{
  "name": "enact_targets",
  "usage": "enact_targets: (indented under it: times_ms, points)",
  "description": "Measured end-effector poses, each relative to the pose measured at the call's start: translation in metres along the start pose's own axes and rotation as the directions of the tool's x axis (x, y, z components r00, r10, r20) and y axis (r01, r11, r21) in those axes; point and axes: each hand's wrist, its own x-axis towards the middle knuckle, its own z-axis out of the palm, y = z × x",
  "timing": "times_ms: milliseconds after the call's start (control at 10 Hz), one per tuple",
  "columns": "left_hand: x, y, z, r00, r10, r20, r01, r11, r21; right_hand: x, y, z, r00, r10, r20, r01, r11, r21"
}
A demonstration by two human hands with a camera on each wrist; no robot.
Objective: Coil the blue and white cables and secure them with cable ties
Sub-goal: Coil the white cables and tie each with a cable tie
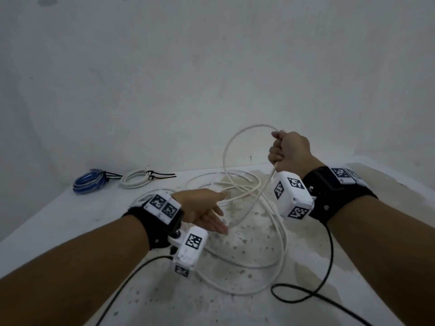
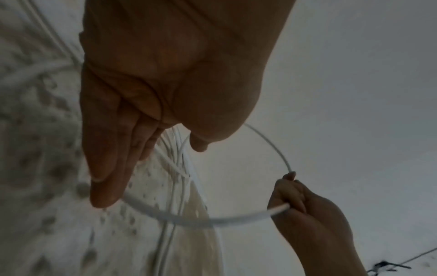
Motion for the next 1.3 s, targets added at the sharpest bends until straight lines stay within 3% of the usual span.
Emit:
enact_targets:
  times_ms: [100, 200, 300, 400, 600, 700, 800, 1000, 1100, 1200, 1300]
  points:
    - [0.016, 0.006, 0.023, 0.999, 0.045, 0.001, -0.042, 0.942, -0.333, -0.002, -0.003, 0.011, 0.998, -0.056, 0.013, 0.052, 0.98, 0.194]
    - [0.022, 0.02, 0.027, 0.985, 0.13, -0.114, -0.173, 0.769, -0.615, -0.005, -0.004, 0.013, 0.998, -0.02, 0.058, 0.002, 0.954, 0.301]
    - [0.03, 0.025, 0.013, 0.938, 0.162, -0.305, -0.314, 0.767, -0.56, -0.009, 0.002, 0.009, 0.994, 0.027, 0.107, -0.051, 0.974, 0.222]
    - [0.037, 0.018, -0.006, 0.845, 0.154, -0.512, -0.401, 0.816, -0.417, 0.0, 0.011, -0.002, 0.995, 0.081, 0.054, -0.083, 0.996, 0.037]
    - [0.042, -0.016, -0.066, 0.729, 0.156, -0.667, -0.362, 0.914, -0.182, 0.019, 0.003, -0.031, 0.987, 0.027, -0.16, -0.052, 0.986, -0.158]
    - [0.043, -0.028, -0.086, 0.705, 0.177, -0.687, -0.33, 0.939, -0.097, 0.022, -0.001, -0.039, 0.984, -0.038, -0.176, 0.003, 0.981, -0.193]
    - [0.042, -0.02, -0.09, 0.684, 0.293, -0.668, -0.398, 0.917, -0.005, 0.019, 0.004, -0.035, 0.993, -0.049, -0.112, 0.017, 0.962, -0.273]
    - [0.026, 0.011, -0.09, 0.485, 0.594, -0.641, -0.507, 0.789, 0.348, 0.008, 0.022, -0.008, 0.972, 0.012, 0.234, 0.098, 0.887, -0.451]
    - [0.015, 0.017, -0.096, 0.398, 0.689, -0.606, -0.513, 0.715, 0.475, 0.008, 0.022, 0.012, 0.97, -0.022, 0.243, 0.121, 0.909, -0.4]
    - [0.0, 0.023, -0.099, 0.331, 0.766, -0.552, -0.529, 0.634, 0.564, 0.003, 0.029, 0.036, 0.951, -0.075, 0.301, 0.203, 0.885, -0.42]
    - [-0.014, 0.033, -0.097, 0.295, 0.846, -0.443, -0.539, 0.531, 0.654, 0.001, 0.05, 0.061, 0.909, -0.1, 0.405, 0.336, 0.751, -0.569]
